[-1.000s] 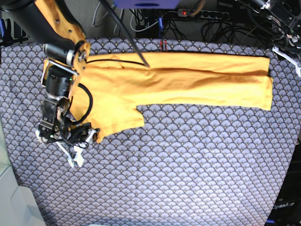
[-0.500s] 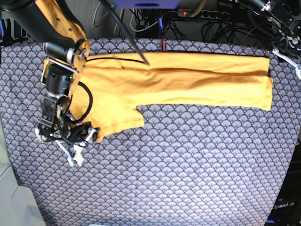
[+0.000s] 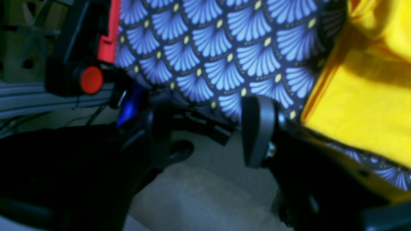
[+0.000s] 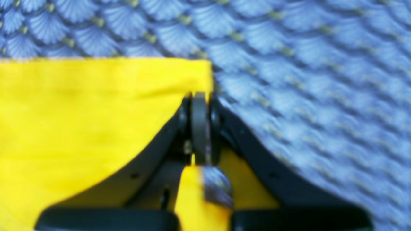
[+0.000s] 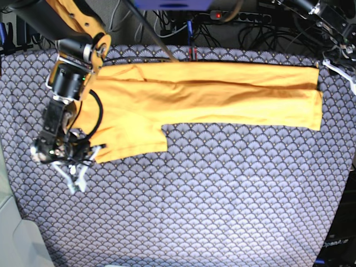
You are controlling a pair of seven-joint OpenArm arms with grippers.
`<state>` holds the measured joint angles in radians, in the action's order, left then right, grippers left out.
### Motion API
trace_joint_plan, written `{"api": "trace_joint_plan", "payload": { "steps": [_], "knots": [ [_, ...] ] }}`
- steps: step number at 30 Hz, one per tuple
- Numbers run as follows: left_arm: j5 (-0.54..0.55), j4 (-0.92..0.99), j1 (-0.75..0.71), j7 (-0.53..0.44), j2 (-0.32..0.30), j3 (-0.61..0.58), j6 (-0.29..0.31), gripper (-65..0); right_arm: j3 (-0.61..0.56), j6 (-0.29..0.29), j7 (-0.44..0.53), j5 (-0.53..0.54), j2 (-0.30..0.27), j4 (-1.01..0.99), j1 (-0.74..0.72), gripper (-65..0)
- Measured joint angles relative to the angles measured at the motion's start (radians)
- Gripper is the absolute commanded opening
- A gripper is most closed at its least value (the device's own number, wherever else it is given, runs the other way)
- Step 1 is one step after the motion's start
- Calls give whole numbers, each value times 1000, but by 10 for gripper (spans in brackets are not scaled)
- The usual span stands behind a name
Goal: Fold the T-shirt properly
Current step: 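Pinch the sleeve flap with the right gripper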
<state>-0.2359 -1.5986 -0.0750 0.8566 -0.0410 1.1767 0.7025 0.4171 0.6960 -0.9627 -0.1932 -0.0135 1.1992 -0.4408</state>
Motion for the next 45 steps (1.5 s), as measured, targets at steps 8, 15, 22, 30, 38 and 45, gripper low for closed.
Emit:
{"api": "trace_joint_plan", "payload": {
  "steps": [8, 15, 22, 30, 38, 45],
  "knots": [
    [1, 8, 6, 0, 2, 0, 0, -318, -159, -1, -54, 14, 27, 270, 106, -648],
    [0, 8, 8, 0, 2, 0, -2, -318, -196, 0, -48, 16, 33, 216, 105, -627],
    [0, 8, 6, 0, 2, 0, -2, -318, -113, -1, -55, 14, 37, 114, 53, -452],
    [0, 6, 6, 0, 3, 0, -2, -318, -49, -1, -49, 14, 34, 95, 38, -279],
    [0, 2, 6, 0, 3, 0, -2, -318, -51, -1, 58, 19, 20, -106, 11, -280],
    [0, 2, 5, 0, 3, 0, -2, -318, -25, -1, 52, 14, -18, -134, -12, -280]
  ]
}}
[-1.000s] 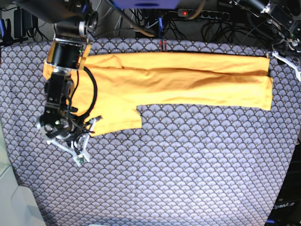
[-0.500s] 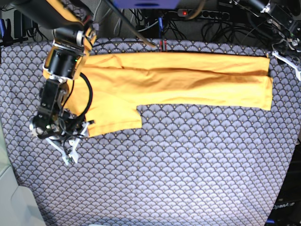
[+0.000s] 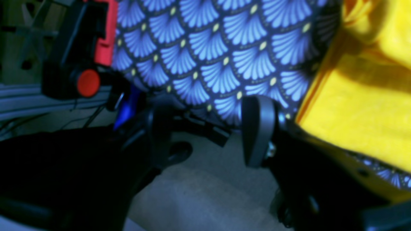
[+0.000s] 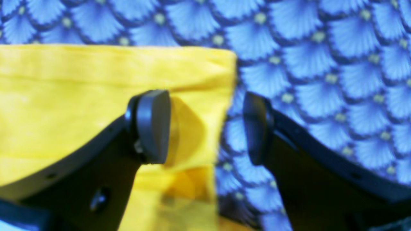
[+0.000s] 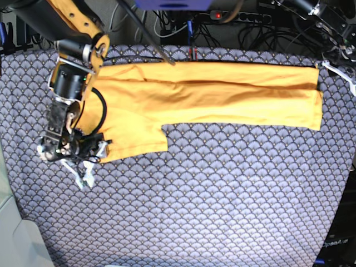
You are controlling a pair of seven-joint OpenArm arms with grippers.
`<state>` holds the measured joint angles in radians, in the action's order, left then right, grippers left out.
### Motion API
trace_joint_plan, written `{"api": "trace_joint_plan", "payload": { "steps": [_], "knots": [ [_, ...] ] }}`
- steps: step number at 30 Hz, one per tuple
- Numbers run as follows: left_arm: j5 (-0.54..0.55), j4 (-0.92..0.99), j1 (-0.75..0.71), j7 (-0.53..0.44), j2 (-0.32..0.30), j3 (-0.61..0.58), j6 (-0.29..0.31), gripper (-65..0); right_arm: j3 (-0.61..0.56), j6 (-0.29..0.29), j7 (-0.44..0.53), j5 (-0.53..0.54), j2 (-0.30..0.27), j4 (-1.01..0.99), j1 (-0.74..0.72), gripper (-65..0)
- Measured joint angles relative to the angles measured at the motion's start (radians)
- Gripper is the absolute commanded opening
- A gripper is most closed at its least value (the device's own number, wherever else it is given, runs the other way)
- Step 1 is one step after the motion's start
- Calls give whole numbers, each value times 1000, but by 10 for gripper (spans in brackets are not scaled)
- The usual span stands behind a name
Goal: Fold the T-shirt properly
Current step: 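Pinch the sleeve flap with the right gripper, then fold the sleeve flap onto the strip with the right gripper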
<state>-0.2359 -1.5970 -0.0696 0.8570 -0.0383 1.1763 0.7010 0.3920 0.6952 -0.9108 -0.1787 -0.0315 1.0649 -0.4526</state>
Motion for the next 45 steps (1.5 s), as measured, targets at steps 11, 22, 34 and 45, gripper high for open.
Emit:
{"api": "trace_joint_plan", "payload": {
  "steps": [11, 22, 34, 45],
  "knots": [
    [0, 1, 1, 0, 0, 0, 1, -318, 1, 0, 11, 0, -26, -1, 8, -280],
    [0, 0, 3, 0, 0, 0, 0, -318, 5, -3, 24, -7, 18, 6, 21, -307],
    [0, 0, 3, 0, 0, 0, 1, -318, 5, -3, 17, -4, 32, 21, 22, -650],
    [0, 0, 3, 0, 0, 0, 1, -318, -2, 0, -97, 3, 46, 308, 89, -650]
  ]
}}
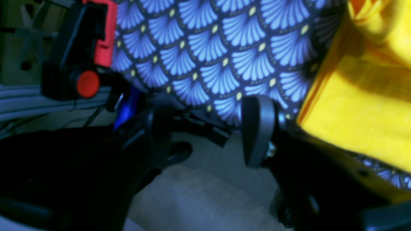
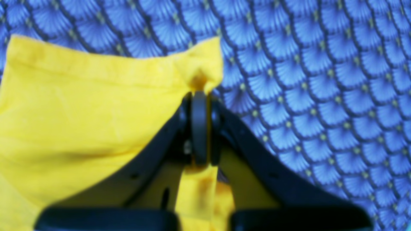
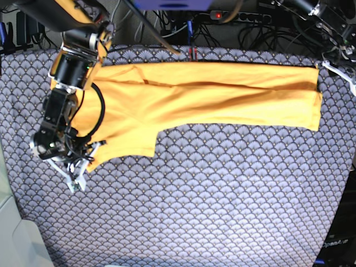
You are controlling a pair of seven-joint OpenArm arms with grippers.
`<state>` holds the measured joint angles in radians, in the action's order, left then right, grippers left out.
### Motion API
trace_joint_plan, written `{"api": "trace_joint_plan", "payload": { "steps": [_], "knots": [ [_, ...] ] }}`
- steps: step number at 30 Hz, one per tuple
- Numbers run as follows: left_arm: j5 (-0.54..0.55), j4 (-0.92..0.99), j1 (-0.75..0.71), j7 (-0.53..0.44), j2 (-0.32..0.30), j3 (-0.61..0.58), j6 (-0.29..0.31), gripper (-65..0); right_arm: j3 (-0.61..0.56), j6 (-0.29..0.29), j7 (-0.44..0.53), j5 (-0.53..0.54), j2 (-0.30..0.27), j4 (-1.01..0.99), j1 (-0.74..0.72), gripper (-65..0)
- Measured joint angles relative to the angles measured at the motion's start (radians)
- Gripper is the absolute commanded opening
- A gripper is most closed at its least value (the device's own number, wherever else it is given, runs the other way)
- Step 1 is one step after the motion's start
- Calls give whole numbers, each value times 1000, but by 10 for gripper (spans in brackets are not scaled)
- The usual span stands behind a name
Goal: Fold the T-shirt properly
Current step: 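Fold the sleeve flap onto the strip with the right gripper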
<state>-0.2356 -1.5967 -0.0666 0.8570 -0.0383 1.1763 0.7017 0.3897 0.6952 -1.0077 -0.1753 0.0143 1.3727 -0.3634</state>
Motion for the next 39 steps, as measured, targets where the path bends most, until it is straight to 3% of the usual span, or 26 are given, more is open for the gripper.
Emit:
{"api": "trace_joint_plan", "payload": {
  "steps": [9, 12, 17, 21, 28, 31, 35, 39],
  "knots": [
    [1, 0, 0, 0, 0, -1, 0, -318, -3, 0, -27, -2, 32, 228, 165, -650],
    [0, 4, 0, -1, 0, 0, -1, -318, -63, 0, -29, -7, 42, 336, 246, -650],
    [0, 6, 0, 0, -2, 0, 0, -318, -142, 5, -18, 138, 49, 502, 390, -650],
    [0, 6, 0, -1, -12, 0, -1, -318, -136, 3, -23, 183, 5, 559, 423, -650],
    [0, 6, -8, -1, -28, 1, 1, -318, -135, 4, -21, 367, -111, 557, 516, -650],
    [0, 7, -9, -1, -29, 1, -1, -318, -137, 4, -14, 457, -134, 557, 552, -650],
    [0, 7, -14, -9, -29, 0, 2, -318, -138, 4, -17, 475, -140, 557, 598, -650],
    [-3, 8, -28, -2, -28, 0, 0, -318, -135, 3, 52, 565, -192, 564, 644, -650]
  ]
}}
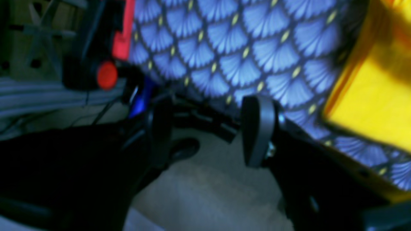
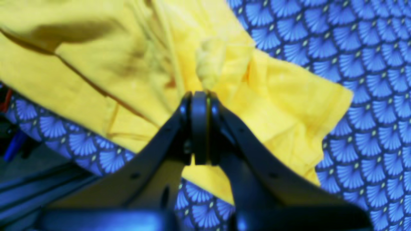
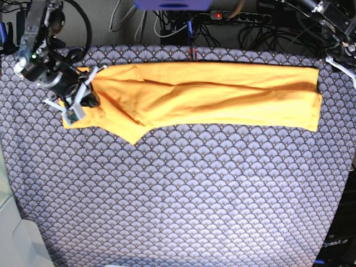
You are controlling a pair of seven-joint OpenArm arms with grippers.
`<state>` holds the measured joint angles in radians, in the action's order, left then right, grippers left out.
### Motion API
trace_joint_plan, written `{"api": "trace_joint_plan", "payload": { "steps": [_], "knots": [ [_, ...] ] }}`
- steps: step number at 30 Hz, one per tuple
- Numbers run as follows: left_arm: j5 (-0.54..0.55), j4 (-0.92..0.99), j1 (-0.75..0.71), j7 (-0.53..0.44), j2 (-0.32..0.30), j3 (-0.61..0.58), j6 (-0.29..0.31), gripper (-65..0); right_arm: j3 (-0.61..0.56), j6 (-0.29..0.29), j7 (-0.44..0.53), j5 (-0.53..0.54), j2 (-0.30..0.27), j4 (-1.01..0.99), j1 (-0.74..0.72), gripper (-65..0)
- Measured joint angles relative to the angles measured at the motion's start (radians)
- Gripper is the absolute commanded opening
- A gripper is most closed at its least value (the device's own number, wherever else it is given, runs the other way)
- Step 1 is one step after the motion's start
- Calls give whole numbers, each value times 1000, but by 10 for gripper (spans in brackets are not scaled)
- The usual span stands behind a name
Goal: Fold the T-shirt properly
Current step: 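Fold the sleeve flap onto the strip with the right gripper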
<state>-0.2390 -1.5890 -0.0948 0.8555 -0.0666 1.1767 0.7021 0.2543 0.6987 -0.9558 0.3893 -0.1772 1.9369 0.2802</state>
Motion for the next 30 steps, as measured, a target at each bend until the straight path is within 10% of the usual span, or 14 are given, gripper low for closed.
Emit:
{"api": "trace_joint_plan", "payload": {
  "steps": [30],
  "knots": [
    [4, 86, -18, -11, -77, 2, 1, -318, 102, 0, 18, 39, -27, -8, 41, -648]
  ]
}}
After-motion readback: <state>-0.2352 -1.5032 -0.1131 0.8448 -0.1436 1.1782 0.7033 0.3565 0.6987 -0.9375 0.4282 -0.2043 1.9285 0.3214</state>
